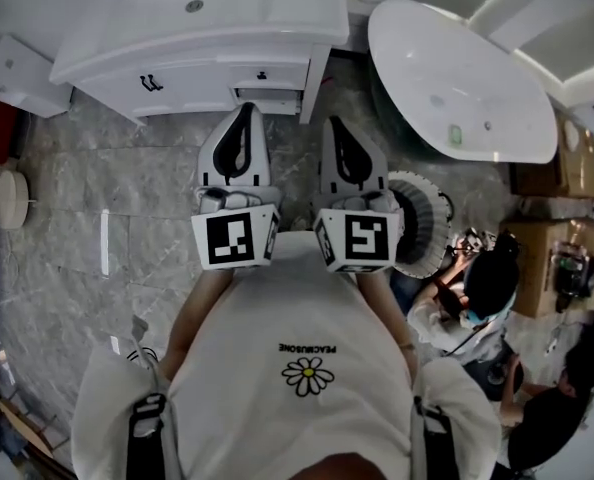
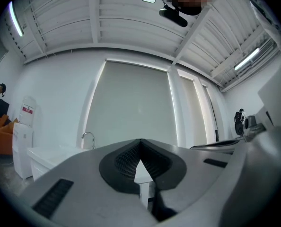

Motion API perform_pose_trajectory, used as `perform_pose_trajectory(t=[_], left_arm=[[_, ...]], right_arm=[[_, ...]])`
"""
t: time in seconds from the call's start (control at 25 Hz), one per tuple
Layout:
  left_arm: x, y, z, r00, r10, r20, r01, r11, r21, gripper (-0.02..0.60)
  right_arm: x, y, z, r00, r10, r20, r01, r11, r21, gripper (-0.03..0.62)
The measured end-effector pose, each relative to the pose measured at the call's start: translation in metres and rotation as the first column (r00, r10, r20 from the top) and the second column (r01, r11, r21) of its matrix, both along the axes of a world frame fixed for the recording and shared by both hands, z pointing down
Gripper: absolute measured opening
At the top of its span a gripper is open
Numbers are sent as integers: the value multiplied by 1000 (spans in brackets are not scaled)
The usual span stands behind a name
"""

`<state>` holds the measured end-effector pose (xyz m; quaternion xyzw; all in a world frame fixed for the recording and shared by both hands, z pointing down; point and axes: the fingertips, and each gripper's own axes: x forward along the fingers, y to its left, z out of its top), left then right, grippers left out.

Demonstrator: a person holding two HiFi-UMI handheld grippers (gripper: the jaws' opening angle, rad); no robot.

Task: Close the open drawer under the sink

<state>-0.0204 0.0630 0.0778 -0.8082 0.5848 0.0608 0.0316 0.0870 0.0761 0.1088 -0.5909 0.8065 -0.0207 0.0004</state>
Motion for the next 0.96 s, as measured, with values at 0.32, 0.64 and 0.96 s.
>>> perform_pose_trajectory(t=[0.32,0.64,0.96], left_arm=[[-1,3,12,999,-36,0,36,999,-13,15],[-5,4,8,998,-57,-38,57,998,-2,15],[0,6,14,995,-74,-59,73,997,-17,15]], right_arm=[[0,1,9,999,-47,4,47,999,-9,28],[-1,4,10,998,-64,-10,64,998,-8,28],[11,9,13,997,-68,-26,68,998,-3,28]])
